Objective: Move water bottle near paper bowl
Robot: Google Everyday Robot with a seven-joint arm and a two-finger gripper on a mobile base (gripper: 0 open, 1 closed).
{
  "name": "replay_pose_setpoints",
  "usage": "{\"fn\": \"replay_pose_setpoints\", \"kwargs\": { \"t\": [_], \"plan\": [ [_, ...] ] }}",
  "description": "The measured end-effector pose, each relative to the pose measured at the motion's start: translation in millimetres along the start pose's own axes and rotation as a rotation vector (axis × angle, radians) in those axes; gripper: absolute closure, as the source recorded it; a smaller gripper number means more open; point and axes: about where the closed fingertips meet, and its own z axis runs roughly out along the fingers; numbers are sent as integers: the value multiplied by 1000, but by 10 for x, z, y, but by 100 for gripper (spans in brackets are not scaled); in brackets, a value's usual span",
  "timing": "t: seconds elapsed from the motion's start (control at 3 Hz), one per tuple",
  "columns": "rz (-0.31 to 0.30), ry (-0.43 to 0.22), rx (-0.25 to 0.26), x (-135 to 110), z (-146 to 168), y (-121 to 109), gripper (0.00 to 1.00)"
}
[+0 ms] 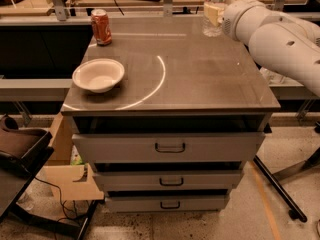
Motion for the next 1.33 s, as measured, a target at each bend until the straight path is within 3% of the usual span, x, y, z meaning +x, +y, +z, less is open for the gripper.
{"fn": "replay_pose_setpoints", "kwargs": {
  "t": [0.67, 1.33],
  "plan": [
    [14, 12, -40, 134, -120, 185, 100],
    [54, 33, -107, 551, -562, 466, 100]
  ]
}}
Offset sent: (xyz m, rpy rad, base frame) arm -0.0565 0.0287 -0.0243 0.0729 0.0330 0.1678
